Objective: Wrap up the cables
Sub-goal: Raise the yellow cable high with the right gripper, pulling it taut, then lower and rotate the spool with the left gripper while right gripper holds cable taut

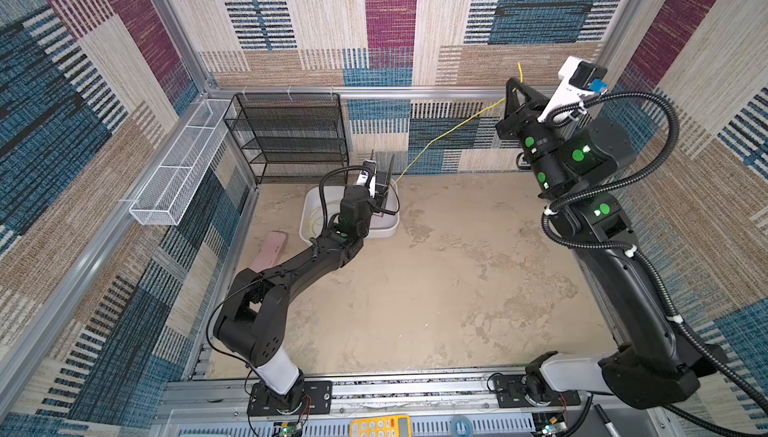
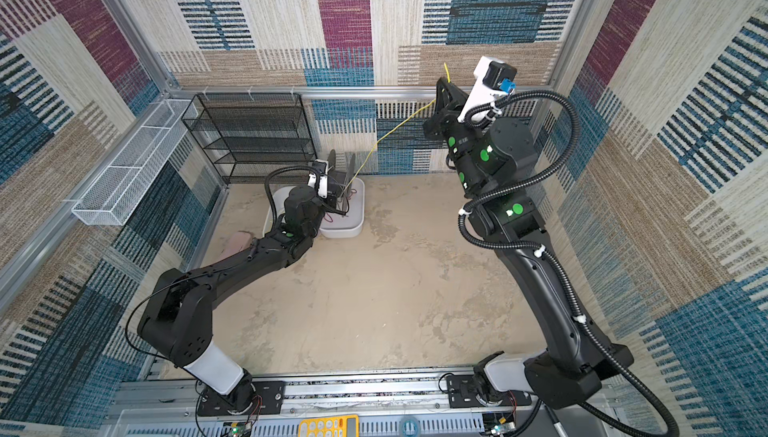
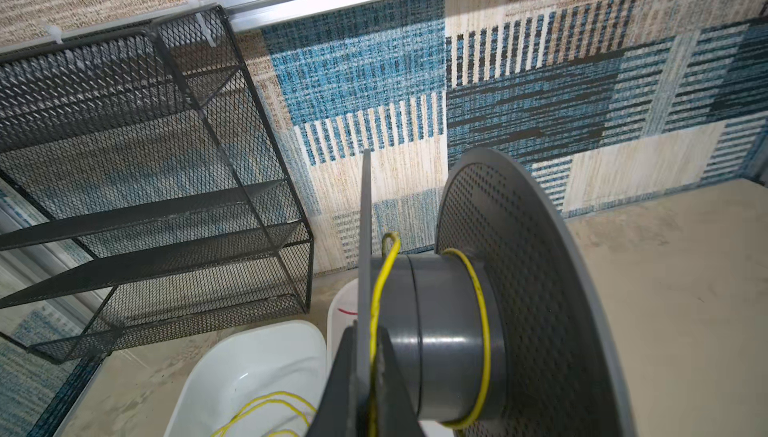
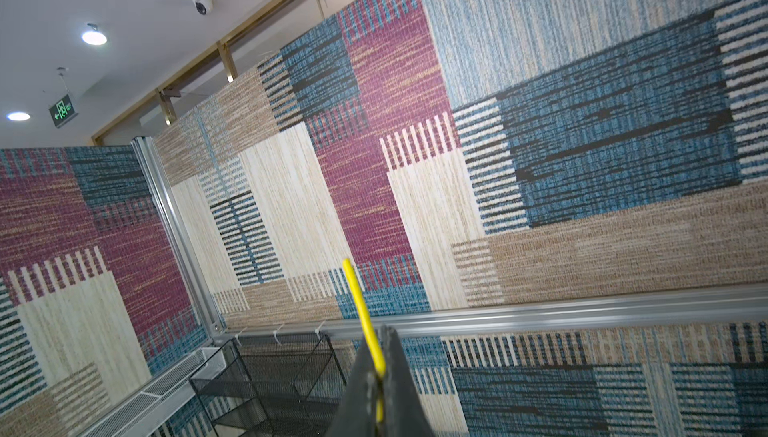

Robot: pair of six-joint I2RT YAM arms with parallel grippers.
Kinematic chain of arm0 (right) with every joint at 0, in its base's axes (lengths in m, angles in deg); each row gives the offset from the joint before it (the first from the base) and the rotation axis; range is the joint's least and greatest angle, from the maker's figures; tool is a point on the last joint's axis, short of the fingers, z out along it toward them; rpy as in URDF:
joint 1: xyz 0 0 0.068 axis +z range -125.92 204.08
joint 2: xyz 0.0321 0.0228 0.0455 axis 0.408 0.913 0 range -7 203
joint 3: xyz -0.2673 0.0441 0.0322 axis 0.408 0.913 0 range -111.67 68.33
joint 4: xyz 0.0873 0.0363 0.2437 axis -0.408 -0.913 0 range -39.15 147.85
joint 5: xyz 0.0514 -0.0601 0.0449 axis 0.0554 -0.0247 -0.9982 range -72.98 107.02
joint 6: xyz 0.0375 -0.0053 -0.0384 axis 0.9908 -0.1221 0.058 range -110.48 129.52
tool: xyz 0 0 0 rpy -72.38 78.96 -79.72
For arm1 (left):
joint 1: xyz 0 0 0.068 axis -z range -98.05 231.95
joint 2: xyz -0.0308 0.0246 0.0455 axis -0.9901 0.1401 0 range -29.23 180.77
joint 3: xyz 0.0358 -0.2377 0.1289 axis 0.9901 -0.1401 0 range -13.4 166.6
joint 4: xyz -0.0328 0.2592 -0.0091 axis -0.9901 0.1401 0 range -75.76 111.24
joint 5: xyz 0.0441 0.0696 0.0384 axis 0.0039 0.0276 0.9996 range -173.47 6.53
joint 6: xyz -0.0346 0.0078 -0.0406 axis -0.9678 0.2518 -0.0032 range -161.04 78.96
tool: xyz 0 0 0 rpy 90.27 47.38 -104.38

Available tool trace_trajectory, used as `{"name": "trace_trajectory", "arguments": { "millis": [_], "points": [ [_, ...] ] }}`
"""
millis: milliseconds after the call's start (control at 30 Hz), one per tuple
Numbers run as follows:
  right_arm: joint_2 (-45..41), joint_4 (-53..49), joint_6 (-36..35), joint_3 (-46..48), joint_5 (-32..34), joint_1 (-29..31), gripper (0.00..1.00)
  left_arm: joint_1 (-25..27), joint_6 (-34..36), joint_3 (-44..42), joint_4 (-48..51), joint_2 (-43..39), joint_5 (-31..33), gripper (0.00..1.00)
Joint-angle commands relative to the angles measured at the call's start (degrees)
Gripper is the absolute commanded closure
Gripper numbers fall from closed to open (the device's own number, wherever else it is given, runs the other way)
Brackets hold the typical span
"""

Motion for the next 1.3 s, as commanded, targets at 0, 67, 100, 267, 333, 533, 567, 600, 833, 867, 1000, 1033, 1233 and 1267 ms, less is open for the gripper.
{"name": "trace_trajectory", "arguments": {
  "millis": [0, 67, 100, 267, 333, 533, 567, 600, 833, 867, 1000, 1033, 1233, 1267],
  "points": [
    [4.1, 0.6, 2.1, -5.6, -4.6, -4.4, 1.00, -0.1, 1.9, -2.4, -1.5, -3.0, -4.0, 1.00],
    [7.4, -0.4, 3.9, -9.2, -7.1, -7.7, 1.00, 0.0, 2.3, -4.9, -0.4, -5.6, -6.0, 1.00],
    [8.8, -0.7, 4.8, -10.7, -8.4, -9.4, 1.00, 0.1, 2.4, -6.3, 0.0, -6.9, -6.7, 1.00],
    [21.6, -4.3, 12.7, -26.2, -19.0, -19.3, 1.00, 2.0, 6.7, -13.0, 6.5, -16.3, -11.2, 1.00],
    [28.7, -7.1, 14.7, -36.2, -21.9, -21.3, 1.00, 3.5, 9.1, -15.0, 10.1, -20.0, -11.5, 1.00],
    [40.8, -8.9, 20.7, -47.2, -25.2, -24.9, 1.00, 7.5, 8.7, -19.6, 22.2, -33.6, -13.3, 1.00],
    [40.5, -7.3, 21.5, -44.2, -25.8, -25.1, 1.00, 8.0, 8.8, -19.6, 25.0, -35.4, -13.5, 1.00],
    [40.1, -5.7, 21.9, -41.4, -26.1, -25.1, 1.00, 8.5, 8.9, -19.6, 27.3, -37.2, -13.4, 1.00],
    [40.4, -1.1, 23.8, -29.1, -26.0, -25.2, 1.00, 11.2, 7.8, -18.0, 41.4, -49.2, -15.9, 1.00],
    [40.5, -0.2, 24.0, -27.1, -25.9, -25.3, 1.00, 11.3, 7.4, -17.7, 42.7, -51.1, -16.3, 1.00],
    [39.4, 3.8, 24.8, -18.6, -25.9, -25.3, 1.00, 11.3, 5.4, -15.8, 48.0, -57.8, -17.9, 1.00],
    [38.4, 5.7, 25.5, -15.4, -25.8, -25.3, 1.00, 11.3, 5.1, -15.3, 49.3, -59.4, -18.3, 1.00],
    [35.8, 15.2, 33.8, -2.2, -25.2, -26.0, 1.00, 11.2, 0.1, -10.7, 54.6, -64.3, -20.4, 1.00],
    [35.6, 17.6, 36.8, 0.0, -25.9, -26.5, 1.00, 11.3, -0.5, -10.4, 54.8, -64.8, -20.8, 1.00]
  ]
}}
